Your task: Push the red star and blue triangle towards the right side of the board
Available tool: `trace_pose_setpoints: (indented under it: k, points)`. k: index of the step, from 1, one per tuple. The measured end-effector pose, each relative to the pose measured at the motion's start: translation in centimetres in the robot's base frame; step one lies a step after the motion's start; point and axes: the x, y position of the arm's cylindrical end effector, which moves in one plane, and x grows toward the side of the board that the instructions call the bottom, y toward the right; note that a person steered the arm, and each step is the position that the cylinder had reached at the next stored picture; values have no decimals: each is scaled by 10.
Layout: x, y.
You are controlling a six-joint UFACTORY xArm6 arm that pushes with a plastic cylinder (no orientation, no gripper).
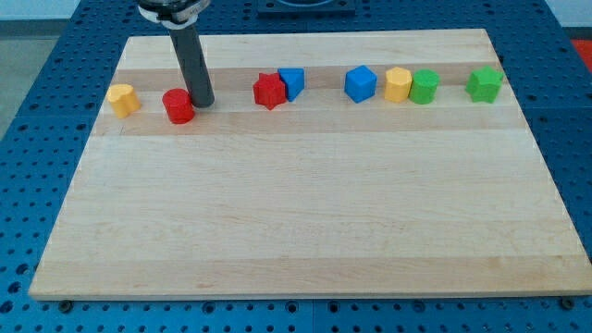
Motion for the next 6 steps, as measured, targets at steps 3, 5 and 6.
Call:
trace_pose_setpoints:
  k: [3, 5, 6]
  points:
    - [-16, 49]
    - [-32, 86]
    - [-32, 103]
